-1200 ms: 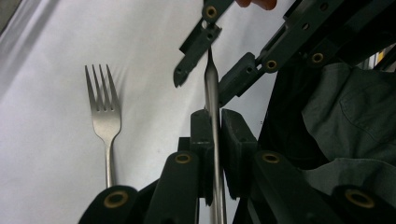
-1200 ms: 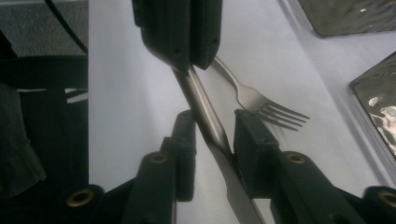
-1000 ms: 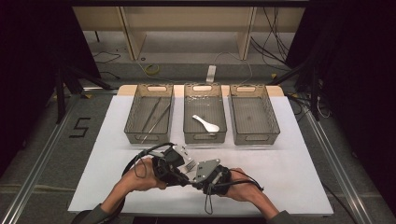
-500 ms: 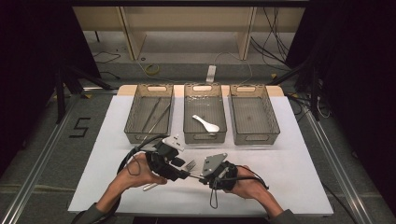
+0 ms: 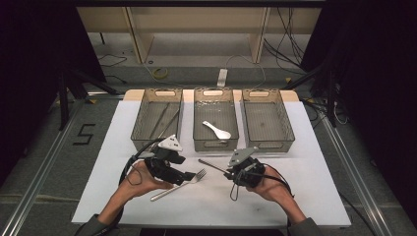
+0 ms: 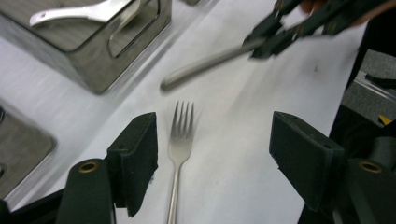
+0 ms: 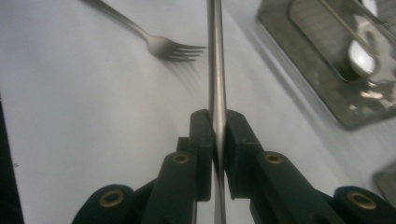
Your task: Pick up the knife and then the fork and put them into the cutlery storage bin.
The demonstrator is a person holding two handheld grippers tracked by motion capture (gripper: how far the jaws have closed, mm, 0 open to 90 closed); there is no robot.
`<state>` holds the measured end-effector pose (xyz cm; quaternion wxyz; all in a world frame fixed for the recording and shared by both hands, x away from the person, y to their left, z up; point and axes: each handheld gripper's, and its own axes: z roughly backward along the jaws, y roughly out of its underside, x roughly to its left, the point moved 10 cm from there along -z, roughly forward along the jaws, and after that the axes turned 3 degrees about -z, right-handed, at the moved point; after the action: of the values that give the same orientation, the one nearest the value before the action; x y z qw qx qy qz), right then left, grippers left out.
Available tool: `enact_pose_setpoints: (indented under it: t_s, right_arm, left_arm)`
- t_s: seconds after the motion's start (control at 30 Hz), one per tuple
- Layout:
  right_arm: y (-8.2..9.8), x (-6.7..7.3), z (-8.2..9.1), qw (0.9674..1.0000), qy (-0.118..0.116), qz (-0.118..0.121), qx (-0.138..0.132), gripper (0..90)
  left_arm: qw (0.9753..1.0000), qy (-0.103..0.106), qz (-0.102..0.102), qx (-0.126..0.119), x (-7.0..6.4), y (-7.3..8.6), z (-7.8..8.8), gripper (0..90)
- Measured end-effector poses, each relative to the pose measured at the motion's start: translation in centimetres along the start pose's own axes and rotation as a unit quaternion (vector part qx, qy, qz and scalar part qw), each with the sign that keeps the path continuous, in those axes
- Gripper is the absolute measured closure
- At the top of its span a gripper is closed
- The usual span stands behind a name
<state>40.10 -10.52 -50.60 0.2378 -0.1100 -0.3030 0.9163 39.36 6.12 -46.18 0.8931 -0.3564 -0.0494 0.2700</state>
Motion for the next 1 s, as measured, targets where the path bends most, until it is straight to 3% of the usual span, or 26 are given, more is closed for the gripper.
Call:
enact_pose_setpoints:
  t_s: [0.27, 0.43, 0.7, 1.0]
  right_arm:
    - [0.6, -3.2, 1.3, 0.9981, 0.031, -0.05, -0.016, 83.7]
    - [0.8, -6.0, 2.5, 0.9938, 0.056, -0.089, -0.035, 83.7]
    - [0.2, -11.3, 4.7, 0.9817, 0.097, -0.151, -0.063, 83.6]
    - [-2.2, -17.2, 5.2, 0.9651, 0.137, -0.213, -0.068, 83.6]
  left_arm:
    - [0.9992, -0.025, 0.03, 0.013, 2.1, 2.3, -0.9, 31.1]
    - [0.9977, -0.045, 0.041, 0.031, 2.9, 3.9, -1.7, 27.7]
    - [0.9949, -0.061, 0.041, 0.068, 3.3, 5.9, -2.6, 21.2]
    - [0.9948, -0.069, 0.037, 0.065, 3.3, 6.4, -2.3, 18.3]
